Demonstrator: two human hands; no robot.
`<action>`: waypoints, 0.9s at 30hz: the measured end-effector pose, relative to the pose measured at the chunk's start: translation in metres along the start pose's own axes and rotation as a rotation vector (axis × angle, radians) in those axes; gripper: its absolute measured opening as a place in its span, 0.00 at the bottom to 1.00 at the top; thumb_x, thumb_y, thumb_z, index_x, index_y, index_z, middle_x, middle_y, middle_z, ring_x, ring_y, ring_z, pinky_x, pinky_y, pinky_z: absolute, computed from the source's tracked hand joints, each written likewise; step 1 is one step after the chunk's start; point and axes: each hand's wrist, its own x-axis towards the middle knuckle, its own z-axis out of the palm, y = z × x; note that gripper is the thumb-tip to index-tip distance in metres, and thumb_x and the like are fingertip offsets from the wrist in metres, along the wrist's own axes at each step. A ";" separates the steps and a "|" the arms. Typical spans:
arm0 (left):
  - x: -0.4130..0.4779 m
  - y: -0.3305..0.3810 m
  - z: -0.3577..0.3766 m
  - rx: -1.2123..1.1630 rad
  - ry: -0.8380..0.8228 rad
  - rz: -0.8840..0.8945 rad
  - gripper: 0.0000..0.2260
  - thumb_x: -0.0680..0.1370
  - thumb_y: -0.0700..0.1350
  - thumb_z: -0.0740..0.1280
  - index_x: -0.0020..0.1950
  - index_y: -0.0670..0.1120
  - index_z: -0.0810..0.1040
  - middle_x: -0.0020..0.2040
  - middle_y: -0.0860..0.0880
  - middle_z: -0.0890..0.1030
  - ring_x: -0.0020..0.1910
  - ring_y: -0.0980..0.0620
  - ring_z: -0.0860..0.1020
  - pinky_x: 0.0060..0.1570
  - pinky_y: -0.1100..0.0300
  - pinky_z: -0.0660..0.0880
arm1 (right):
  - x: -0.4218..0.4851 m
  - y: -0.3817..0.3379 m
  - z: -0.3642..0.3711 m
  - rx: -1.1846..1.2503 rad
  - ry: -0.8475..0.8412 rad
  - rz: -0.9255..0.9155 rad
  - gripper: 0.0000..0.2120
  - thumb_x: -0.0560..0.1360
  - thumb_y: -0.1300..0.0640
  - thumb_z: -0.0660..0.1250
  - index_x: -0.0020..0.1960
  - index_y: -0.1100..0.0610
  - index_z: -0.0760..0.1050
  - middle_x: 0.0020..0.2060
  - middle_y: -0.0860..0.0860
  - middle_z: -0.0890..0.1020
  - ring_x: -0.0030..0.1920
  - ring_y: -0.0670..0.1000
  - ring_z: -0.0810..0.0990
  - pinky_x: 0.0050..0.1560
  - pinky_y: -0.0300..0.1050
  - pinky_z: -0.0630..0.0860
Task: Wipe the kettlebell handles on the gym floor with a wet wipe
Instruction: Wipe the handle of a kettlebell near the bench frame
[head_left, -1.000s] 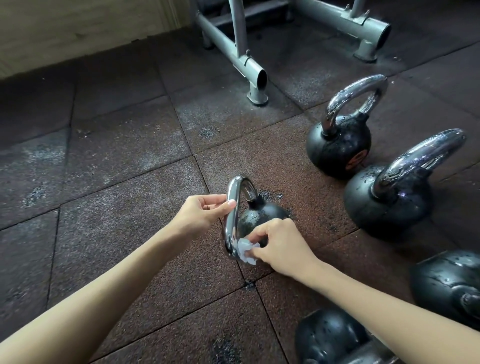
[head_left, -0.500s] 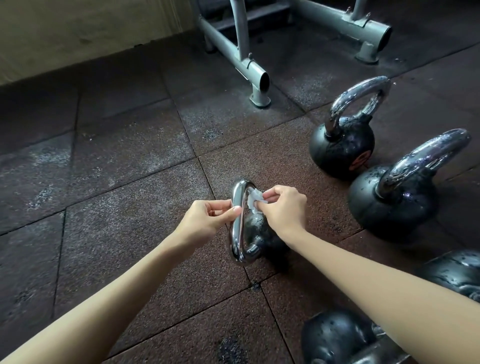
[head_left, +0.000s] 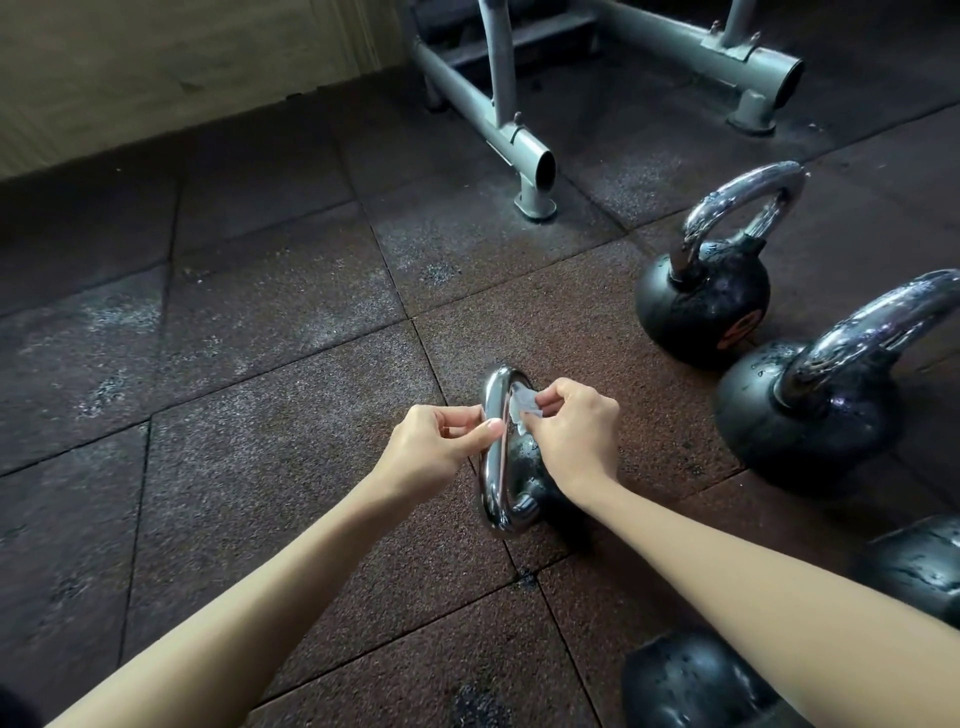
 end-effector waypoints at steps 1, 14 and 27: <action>0.001 0.000 0.001 0.021 0.004 0.004 0.12 0.77 0.59 0.74 0.56 0.57 0.88 0.52 0.58 0.88 0.60 0.60 0.82 0.71 0.49 0.73 | 0.000 -0.001 0.000 -0.004 0.005 -0.006 0.07 0.71 0.53 0.79 0.43 0.53 0.83 0.37 0.47 0.85 0.39 0.48 0.83 0.45 0.43 0.79; 0.002 0.002 0.006 0.057 0.015 0.030 0.17 0.73 0.66 0.71 0.57 0.61 0.87 0.51 0.58 0.88 0.58 0.59 0.84 0.69 0.48 0.75 | -0.001 -0.011 -0.002 0.162 -0.044 0.026 0.03 0.72 0.56 0.78 0.44 0.54 0.86 0.37 0.47 0.87 0.39 0.44 0.85 0.49 0.42 0.81; -0.002 0.011 0.001 0.100 0.011 0.056 0.08 0.81 0.56 0.70 0.55 0.57 0.88 0.50 0.60 0.88 0.56 0.63 0.83 0.64 0.58 0.75 | 0.005 0.001 -0.021 0.368 -0.368 0.078 0.11 0.69 0.60 0.81 0.51 0.53 0.87 0.43 0.45 0.88 0.44 0.39 0.86 0.49 0.33 0.81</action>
